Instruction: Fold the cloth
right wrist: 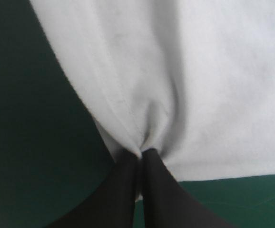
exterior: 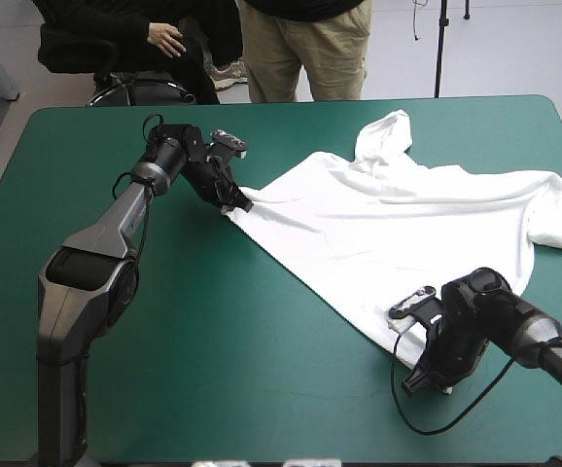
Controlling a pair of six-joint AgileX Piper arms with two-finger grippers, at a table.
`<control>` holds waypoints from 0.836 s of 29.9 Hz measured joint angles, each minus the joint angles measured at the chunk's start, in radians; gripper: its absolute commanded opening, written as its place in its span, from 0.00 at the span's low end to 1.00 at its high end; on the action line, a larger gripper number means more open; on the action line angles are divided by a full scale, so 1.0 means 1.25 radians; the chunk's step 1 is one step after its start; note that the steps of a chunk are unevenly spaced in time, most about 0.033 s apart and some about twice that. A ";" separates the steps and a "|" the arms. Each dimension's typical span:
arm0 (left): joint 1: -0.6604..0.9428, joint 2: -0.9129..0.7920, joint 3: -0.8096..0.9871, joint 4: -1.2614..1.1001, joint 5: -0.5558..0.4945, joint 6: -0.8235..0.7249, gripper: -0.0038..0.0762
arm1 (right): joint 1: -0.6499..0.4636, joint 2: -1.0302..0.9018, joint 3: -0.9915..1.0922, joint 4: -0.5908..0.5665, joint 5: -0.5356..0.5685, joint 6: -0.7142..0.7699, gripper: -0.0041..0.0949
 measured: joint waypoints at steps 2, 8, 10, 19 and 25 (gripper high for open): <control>0.000 -0.003 0.000 0.000 0.004 -0.006 0.03 | 0.000 -0.002 -0.001 0.000 -0.004 0.009 0.03; 0.000 -0.046 0.001 0.018 0.086 -0.024 0.03 | 0.002 -0.024 -0.030 0.056 -0.137 0.052 0.03; 0.000 -0.083 -0.007 0.018 0.093 -0.027 0.03 | 0.003 -0.045 -0.064 0.041 -0.179 0.077 0.03; 0.000 -0.341 -0.086 -0.041 0.100 -0.032 0.03 | 0.003 -0.110 -0.385 -0.135 -0.212 0.146 0.03; 0.000 -0.501 -0.125 -0.046 0.073 -0.032 0.03 | 0.003 -0.111 -0.658 -0.165 -0.178 0.079 0.03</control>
